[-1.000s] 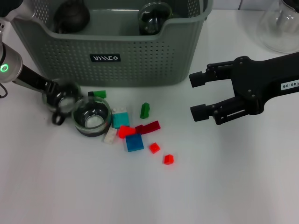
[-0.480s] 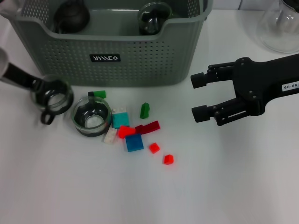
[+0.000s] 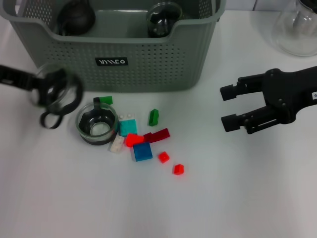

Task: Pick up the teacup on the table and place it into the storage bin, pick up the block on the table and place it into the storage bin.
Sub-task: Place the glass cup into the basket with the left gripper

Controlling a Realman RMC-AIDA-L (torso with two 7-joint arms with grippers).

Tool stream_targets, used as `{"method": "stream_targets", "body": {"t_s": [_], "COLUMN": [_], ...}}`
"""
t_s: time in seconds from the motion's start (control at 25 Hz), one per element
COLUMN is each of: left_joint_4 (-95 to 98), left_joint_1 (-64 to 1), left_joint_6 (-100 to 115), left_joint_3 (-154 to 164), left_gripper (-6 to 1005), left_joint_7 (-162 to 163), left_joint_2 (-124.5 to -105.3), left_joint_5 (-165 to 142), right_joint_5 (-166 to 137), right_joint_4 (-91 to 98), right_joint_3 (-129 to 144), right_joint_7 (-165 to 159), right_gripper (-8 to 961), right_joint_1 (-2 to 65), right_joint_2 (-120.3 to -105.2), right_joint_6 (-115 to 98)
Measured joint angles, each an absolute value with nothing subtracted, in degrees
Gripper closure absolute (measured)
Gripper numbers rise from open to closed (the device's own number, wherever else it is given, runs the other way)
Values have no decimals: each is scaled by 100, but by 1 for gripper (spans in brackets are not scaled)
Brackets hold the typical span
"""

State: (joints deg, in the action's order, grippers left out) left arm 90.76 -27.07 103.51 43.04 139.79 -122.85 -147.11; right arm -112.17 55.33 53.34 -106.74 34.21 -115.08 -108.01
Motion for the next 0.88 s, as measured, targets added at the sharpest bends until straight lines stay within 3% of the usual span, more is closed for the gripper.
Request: {"method": "stream_targets", "body": {"t_s": [0.08,0.28,0.44,0.6,0.76,0.88], "left_joint_4": [9069,8847,8664,8248,6787,5724], "left_joint_1": [-2840,-3169,-3908,-4701,-5575,-6105], "left_joint_6": [10947,11096,10753,9698,8527,7645], "left_joint_3": [3776,3623,3759,4245,4614,4857], "left_gripper": [954,953,953,953,954,954], "left_joint_7": [13709,13701,13724,13812,13965,14037], "left_joint_2": [-12250,-12159,-12014,-11711,-11232,-11073], "left_joint_5": [-13582,-12240,-11828,-12810,-13863,-14592], "right_joint_5": [-11370,-11510,-11517,-11516,-11518,-11521], "right_joint_4": [5326,5291,5289,5274,5267,5254], "right_joint_3": [5321,5181,4918,4755,4749,4747], "right_joint_7": [-10680,-10702,-10724,-10846,-11004,-11058], "right_gripper": [23,24,25,26,26,27], "right_joint_1": [3451,3432,3402,3390,3391,3398], "right_joint_2": [-11408,-11382,-11348,-11294,-11255,-11242], "right_joint_6": [-10712,-10688,-10780,-10803,-10765,-10757]}}
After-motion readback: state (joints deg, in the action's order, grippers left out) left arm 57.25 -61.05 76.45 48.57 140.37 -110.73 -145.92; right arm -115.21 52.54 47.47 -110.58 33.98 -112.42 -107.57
